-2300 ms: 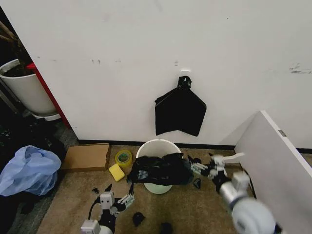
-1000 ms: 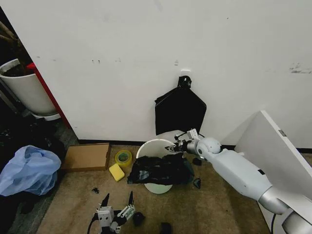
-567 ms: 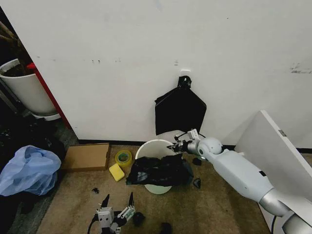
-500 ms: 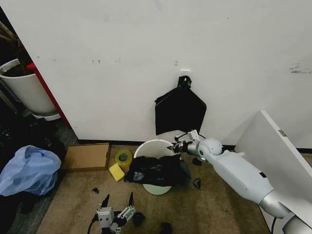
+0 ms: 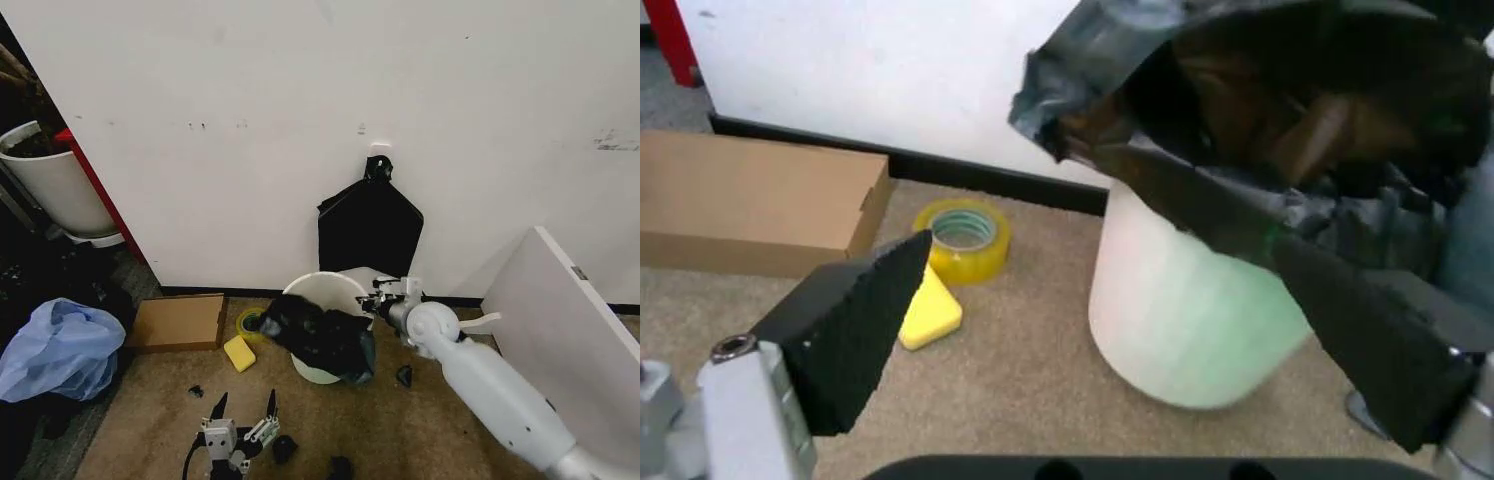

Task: Place the garbage bag over the trash bin.

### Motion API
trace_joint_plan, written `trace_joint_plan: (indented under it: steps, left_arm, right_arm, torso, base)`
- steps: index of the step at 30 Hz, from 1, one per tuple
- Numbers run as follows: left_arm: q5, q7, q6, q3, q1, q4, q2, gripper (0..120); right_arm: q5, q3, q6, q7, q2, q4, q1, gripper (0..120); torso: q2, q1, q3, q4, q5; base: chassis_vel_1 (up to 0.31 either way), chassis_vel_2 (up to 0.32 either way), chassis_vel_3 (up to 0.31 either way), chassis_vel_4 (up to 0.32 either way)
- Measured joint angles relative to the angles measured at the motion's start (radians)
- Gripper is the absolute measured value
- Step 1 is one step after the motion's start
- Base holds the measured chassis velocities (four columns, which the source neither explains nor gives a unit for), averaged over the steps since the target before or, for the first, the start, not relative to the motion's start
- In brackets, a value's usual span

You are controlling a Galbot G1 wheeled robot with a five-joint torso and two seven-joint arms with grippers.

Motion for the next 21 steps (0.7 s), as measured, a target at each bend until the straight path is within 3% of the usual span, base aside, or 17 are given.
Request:
trace_joint_plan:
  steps: [4,7,12,21]
  left_arm:
    - [-0.001,-0.001,0.009,0.003,-0.017,0.003,0.005,100]
    - [-0.001,-0.001,0.013,0.003,-0.024,0.0,0.01,100]
    - [-0.006,-0.001,0.016,0.001,-0.031,-0.006,0.026,100]
    - [-0.048,-0.001,0.031,-0.011,-0.047,-0.023,0.041,100]
  right_arm:
    - [-0.013,0.0,0.086,0.196,0.046,0.088,-0.09,1]
    - [-0.057,-0.006,0.149,0.257,0.076,0.107,-0.132,1]
    - [-0.137,0.003,0.322,0.289,0.138,0.103,-0.2,1]
    - [-0.158,0.035,0.377,0.293,0.192,0.08,-0.229,1]
  torso:
    - [0.0,0.0,0.0,0.0002,0.0003]
    - [0.0,0.0,0.0,0.0,0.0]
    - [0.0,0.0,0.0,0.0003,0.0002]
    - [0.0,0.0,0.0,0.0001,0.0002]
  base:
    - [0.0,0.0,0.0,0.0]
    - [0.0,0.0,0.0,0.0]
    - [0.0,0.0,0.0,0.0]
    - [0.0,0.0,0.0,0.0]
